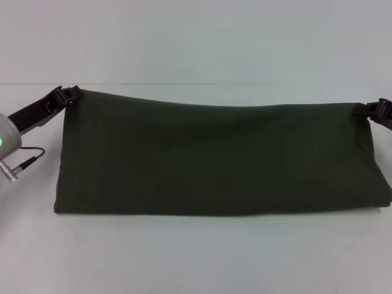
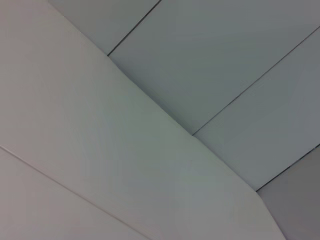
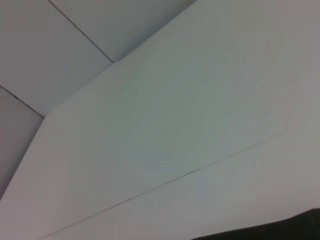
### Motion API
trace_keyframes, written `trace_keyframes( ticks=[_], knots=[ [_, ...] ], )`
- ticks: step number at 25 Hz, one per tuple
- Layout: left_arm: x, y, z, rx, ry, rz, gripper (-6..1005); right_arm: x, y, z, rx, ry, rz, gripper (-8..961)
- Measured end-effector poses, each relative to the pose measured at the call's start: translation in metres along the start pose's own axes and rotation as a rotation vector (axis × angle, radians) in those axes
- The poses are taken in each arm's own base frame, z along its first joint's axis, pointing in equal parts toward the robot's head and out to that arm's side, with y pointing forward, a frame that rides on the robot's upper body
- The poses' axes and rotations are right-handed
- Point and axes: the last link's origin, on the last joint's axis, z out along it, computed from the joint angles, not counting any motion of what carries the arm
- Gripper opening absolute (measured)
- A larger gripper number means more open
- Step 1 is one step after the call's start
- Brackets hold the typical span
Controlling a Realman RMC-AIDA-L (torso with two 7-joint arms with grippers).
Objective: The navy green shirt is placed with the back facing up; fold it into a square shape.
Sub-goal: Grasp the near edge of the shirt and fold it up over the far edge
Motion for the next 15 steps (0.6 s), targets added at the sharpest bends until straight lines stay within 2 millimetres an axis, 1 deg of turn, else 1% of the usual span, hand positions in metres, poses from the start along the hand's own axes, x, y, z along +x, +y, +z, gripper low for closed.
trace_keyframes(
  ticks=[9, 15],
  knots=[
    [-0.006, 0.003, 0.013, 0.042, 0.028, 0.022, 37, -0.002, 0.007, 0.013, 0.027, -0.017, -0.039, 38],
    [-0.006, 0.003, 0.015, 0.051, 0.054, 0.017, 38, -0.001, 0.011, 0.019, 0.035, -0.028, -0.047, 53]
  ],
)
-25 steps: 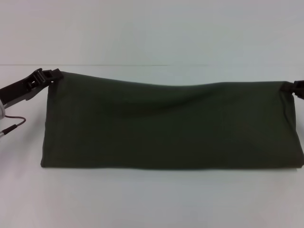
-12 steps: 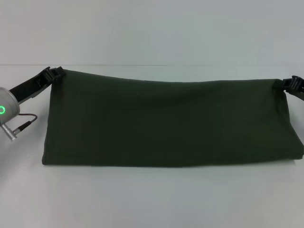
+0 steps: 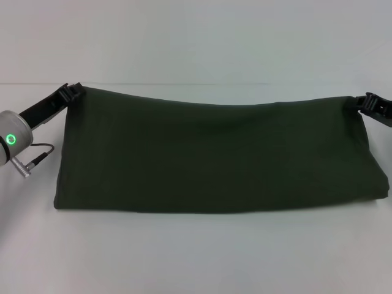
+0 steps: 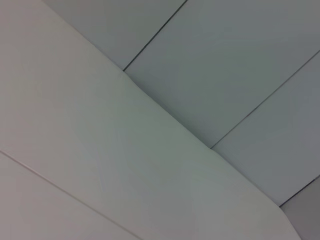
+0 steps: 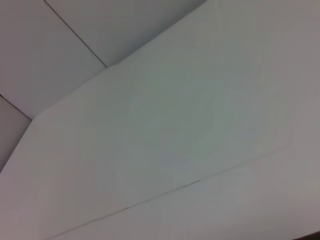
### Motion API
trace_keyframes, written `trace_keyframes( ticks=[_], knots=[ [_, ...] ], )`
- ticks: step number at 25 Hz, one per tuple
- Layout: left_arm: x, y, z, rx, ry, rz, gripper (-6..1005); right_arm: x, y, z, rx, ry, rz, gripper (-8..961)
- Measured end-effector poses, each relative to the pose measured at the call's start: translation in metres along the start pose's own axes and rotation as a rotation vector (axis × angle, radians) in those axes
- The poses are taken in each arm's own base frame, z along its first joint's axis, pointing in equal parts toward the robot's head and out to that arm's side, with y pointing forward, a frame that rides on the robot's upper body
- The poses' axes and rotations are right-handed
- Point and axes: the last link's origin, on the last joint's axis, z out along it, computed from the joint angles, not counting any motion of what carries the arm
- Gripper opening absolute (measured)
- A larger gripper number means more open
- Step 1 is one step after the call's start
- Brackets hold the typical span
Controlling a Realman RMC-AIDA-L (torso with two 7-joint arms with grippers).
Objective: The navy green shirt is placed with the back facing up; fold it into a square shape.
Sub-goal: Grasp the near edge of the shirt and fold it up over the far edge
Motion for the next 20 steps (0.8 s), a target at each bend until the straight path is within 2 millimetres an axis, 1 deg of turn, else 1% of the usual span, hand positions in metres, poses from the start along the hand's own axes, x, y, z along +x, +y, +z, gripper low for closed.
trace_keyframes(
  ticks=[7, 20],
  knots=[
    [0.002, 0.0, 0.001, 0.01, 0.025, 0.003, 39, 0.0, 0.006, 0.006, -0.007, -0.018, -0.002, 72],
    [-0.011, 0.001, 0.008, 0.042, 0.068, 0.002, 41, 0.003, 0.013, 0.022, 0.037, -0.034, -0.063, 105]
  ],
)
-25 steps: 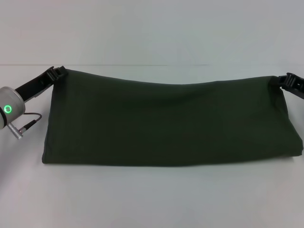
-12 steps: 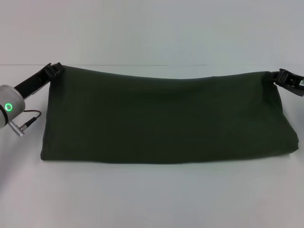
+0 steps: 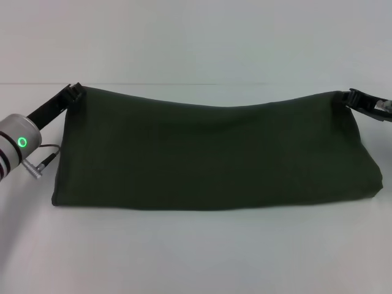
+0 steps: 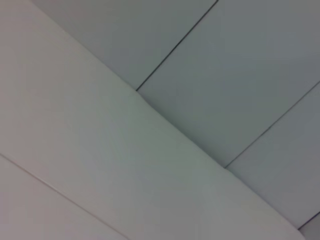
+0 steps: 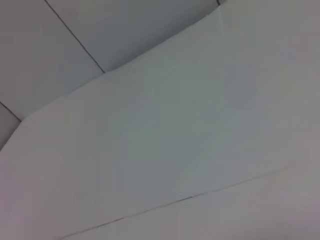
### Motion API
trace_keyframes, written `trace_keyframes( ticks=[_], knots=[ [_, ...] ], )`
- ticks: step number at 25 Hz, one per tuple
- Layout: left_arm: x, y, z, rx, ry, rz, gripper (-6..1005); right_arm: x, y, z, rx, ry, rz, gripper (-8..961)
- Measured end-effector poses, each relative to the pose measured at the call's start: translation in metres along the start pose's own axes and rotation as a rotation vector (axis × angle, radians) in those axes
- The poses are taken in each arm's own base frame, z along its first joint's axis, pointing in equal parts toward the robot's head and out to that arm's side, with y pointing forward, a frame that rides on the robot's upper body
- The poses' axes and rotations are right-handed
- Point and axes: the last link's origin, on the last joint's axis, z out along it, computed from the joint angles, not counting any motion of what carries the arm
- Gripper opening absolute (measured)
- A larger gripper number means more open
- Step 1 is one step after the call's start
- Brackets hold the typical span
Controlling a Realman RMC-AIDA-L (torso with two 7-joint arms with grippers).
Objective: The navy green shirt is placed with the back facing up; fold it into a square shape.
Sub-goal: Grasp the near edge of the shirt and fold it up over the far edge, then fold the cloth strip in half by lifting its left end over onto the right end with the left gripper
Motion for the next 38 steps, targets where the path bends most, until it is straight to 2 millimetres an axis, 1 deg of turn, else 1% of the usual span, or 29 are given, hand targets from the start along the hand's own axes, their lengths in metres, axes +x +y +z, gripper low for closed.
trace_keyframes(
  ticks=[6, 7, 12, 17, 18, 21, 22, 25, 29, 30, 34, 38],
  knots=[
    [-0.011, 0.001, 0.005, 0.022, 0.054, 0.03, 42, 0.003, 0.005, 0.006, 0.01, -0.031, -0.068, 121],
    [-0.013, 0.001, 0.005, 0.026, 0.065, 0.039, 42, 0.004, 0.005, 0.007, 0.015, -0.034, -0.069, 155],
    [-0.022, 0.002, 0.005, 0.043, 0.105, 0.073, 142, 0.007, 0.002, 0.008, 0.04, -0.043, -0.057, 327],
    [-0.023, -0.001, 0.002, 0.039, 0.113, 0.059, 241, 0.011, -0.005, -0.001, 0.011, -0.066, -0.01, 465],
    [-0.023, -0.002, -0.001, 0.031, 0.119, 0.051, 261, 0.012, -0.006, -0.005, -0.012, -0.072, -0.009, 492],
    [-0.021, -0.005, -0.009, -0.007, 0.13, 0.006, 401, 0.014, -0.004, -0.019, -0.125, -0.086, -0.041, 575],
    [-0.019, -0.007, -0.015, -0.039, 0.125, -0.023, 448, 0.016, -0.002, -0.025, -0.171, -0.09, -0.065, 602],
    [-0.014, -0.012, -0.027, -0.102, 0.077, -0.087, 573, 0.023, 0.006, -0.041, -0.303, -0.083, -0.16, 810],
    [-0.01, -0.022, -0.046, -0.162, -0.043, -0.174, 730, 0.041, 0.016, -0.054, -0.425, -0.03, -0.31, 886],
    [-0.009, -0.024, -0.051, -0.174, -0.065, -0.192, 732, 0.046, 0.017, -0.056, -0.443, -0.012, -0.345, 905],
    [0.001, -0.033, -0.073, -0.192, -0.167, -0.233, 738, 0.067, 0.02, -0.062, -0.494, 0.04, -0.457, 901],
    [0.009, -0.036, -0.083, -0.159, -0.275, -0.223, 740, 0.085, 0.028, -0.068, -0.573, 0.058, -0.585, 899]
  ],
)
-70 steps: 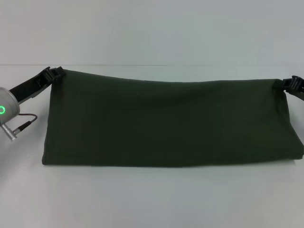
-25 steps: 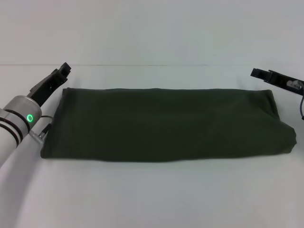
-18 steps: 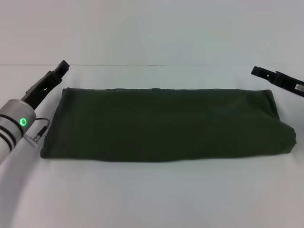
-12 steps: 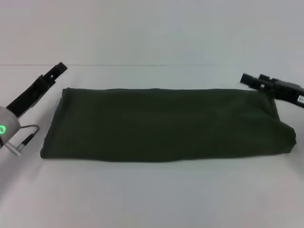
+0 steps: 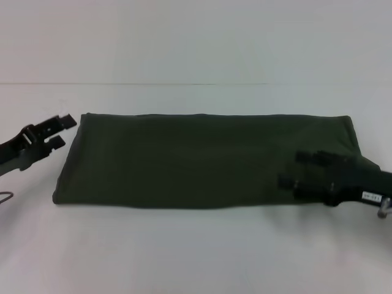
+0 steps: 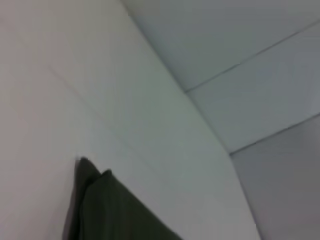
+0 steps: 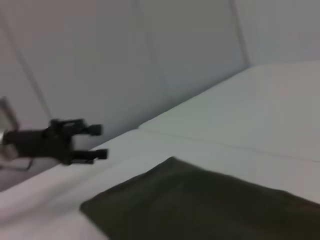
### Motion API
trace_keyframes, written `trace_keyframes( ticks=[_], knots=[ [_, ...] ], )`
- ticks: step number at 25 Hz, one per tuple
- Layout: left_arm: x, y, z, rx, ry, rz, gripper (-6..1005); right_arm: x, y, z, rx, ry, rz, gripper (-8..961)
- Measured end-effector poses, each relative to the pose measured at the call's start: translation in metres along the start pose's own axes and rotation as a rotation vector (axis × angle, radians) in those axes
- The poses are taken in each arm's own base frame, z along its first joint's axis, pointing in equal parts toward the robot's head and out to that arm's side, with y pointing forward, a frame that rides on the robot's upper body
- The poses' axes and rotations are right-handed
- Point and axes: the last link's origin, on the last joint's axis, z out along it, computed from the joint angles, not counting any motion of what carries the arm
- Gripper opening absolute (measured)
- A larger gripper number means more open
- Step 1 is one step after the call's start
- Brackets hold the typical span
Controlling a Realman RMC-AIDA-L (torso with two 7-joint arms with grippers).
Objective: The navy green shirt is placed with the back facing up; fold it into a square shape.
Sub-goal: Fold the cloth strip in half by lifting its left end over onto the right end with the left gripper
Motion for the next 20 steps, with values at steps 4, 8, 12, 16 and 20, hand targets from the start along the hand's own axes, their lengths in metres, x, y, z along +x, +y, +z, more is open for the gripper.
trace_keyframes(
  ticks=[4, 8, 12, 16, 20],
  knots=[
    [0.002, 0.011, 0.005, -0.01, -0.104, 0.028, 740, 0.006, 0.01, 0.007, -0.034, -0.001, -0.09, 900],
    [0.003, 0.017, 0.016, -0.006, -0.148, 0.053, 740, 0.009, 0.014, 0.012, -0.052, 0.013, -0.119, 900],
    [0.005, 0.014, 0.021, 0.036, -0.15, 0.071, 740, 0.011, 0.016, 0.016, -0.056, 0.025, -0.134, 900],
    [0.003, 0.004, 0.028, 0.126, -0.154, 0.102, 740, 0.013, 0.015, 0.018, -0.048, 0.032, -0.138, 899],
    [0.002, -0.002, 0.03, 0.167, -0.15, 0.106, 740, 0.013, 0.015, 0.019, -0.045, 0.034, -0.143, 899]
  ],
)
